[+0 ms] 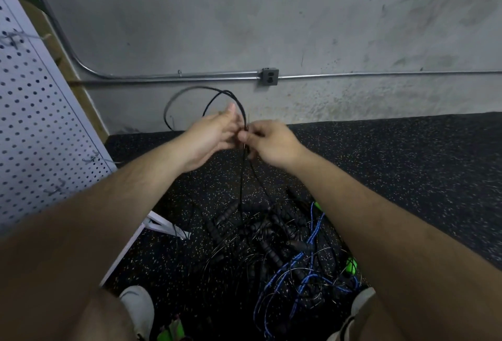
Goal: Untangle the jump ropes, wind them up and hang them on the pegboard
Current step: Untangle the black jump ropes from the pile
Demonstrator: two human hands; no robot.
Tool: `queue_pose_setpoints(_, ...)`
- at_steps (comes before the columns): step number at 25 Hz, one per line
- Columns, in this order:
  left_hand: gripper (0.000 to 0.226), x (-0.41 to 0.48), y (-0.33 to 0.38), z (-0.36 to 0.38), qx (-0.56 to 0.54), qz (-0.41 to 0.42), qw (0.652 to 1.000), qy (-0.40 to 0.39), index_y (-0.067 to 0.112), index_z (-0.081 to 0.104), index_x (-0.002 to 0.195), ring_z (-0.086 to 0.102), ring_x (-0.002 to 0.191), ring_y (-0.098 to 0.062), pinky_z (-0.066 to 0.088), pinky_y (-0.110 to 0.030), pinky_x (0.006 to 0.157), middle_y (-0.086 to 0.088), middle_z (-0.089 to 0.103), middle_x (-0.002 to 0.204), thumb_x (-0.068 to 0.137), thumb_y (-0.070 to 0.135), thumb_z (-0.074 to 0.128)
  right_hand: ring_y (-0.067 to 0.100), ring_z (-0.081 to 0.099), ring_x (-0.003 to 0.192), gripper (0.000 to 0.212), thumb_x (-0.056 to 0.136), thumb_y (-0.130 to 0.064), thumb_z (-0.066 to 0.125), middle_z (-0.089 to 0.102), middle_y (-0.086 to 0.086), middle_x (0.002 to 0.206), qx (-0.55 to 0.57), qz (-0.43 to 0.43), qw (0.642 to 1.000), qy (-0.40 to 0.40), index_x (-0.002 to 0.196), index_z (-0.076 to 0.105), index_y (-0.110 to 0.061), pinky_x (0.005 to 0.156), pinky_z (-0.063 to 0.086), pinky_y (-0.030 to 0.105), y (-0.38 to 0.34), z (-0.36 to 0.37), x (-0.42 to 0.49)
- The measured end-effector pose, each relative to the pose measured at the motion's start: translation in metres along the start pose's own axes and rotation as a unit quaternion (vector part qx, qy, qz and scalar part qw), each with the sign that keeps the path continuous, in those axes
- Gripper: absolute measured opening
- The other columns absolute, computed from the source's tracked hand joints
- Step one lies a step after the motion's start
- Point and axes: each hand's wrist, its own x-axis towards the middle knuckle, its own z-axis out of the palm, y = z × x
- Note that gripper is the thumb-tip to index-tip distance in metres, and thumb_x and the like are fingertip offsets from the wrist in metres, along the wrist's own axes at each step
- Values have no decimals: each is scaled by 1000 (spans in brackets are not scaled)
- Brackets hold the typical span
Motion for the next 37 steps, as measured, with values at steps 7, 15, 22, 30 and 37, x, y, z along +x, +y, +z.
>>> queue_pose_setpoints(7,20,-11,-26,18,161,23,984,-77,23,69,115,69,112,-16,49,-48,106,6,76,110,106,20,52,13,64,60,26,99,-22,65,72,3,82,219,0,970,107,82,67,-2,72,56,36,-25,-16,13)
queue_pose_setpoints(15,29,8,10,19,71,102,990,67,17,61,88,71,82,-14,58,-35,83,4,68,76,109,17,40,4,61,66,19,88,-18,68,69,-8,102,6,93,991,-93,107,70,-20,63,48,20,3,-4,-5)
queue_pose_setpoints(22,29,5,23,8,-72,94,992,49,10,63,110,70,103,-19,55,-32,93,-7,70,103,109,29,42,8,63,53,11,97,-28,67,66,-3,69,38,30,999,1,91,70,-19,53,48,16,-2,13,-1)
queue_pose_setpoints(30,21,-10,-18,6,158,29,985,-55,14,69,108,73,104,-20,50,-52,105,-4,78,102,107,14,48,16,59,49,30,97,-25,68,65,5,66,179,-33,974,133,84,64,2,56,52,33,-33,-14,20)
queue_pose_setpoints(37,25,0,8,-12,134,92,984,68,19,68,93,75,88,-20,58,-44,91,1,76,82,107,15,48,15,67,78,21,92,-20,70,73,5,100,27,33,994,-101,112,70,-14,74,58,29,0,-5,6)
